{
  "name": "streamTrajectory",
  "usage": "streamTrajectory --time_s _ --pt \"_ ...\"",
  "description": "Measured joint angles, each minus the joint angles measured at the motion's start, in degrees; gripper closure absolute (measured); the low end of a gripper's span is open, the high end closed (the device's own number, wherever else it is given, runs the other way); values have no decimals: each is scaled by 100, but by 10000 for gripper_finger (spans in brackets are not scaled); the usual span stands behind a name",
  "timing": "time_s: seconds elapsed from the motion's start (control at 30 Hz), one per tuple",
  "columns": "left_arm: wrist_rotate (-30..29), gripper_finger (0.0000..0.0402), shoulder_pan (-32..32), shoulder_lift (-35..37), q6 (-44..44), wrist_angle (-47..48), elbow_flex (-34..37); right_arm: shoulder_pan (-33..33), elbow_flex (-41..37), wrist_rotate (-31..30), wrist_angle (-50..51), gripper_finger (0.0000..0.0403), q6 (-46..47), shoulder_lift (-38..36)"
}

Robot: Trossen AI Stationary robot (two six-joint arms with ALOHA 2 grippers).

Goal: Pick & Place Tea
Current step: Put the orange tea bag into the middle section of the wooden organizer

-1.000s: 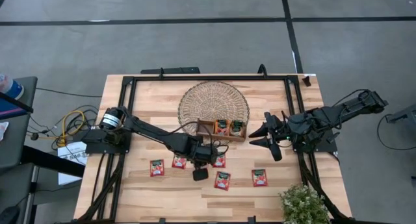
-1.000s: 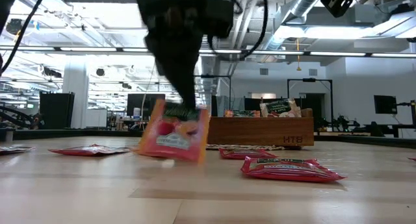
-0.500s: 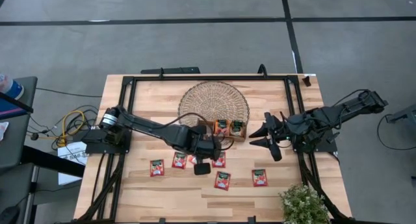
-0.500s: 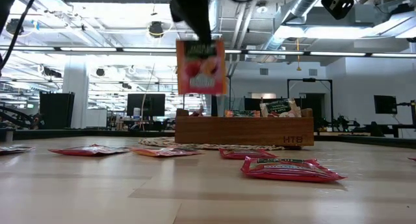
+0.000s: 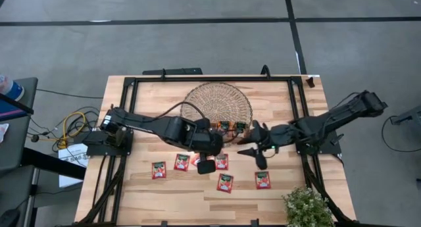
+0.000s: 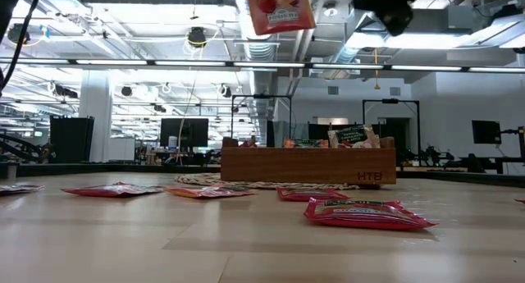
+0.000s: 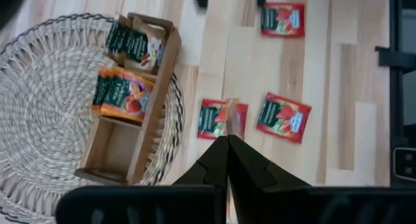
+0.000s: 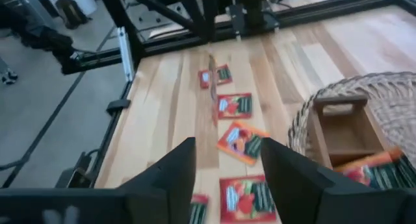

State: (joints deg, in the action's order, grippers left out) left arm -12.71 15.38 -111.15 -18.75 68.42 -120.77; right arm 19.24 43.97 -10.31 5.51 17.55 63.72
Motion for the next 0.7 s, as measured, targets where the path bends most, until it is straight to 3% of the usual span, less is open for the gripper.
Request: streamTrajectory --time_s 0.27,0.7 --pt "4 401 0 -5 -143 184 -105 -388 2 92 -956 197 -10 497" --pt "-39 401 -101 -7 -135 213 -103 -498 290 306 -1155 202 -291 758"
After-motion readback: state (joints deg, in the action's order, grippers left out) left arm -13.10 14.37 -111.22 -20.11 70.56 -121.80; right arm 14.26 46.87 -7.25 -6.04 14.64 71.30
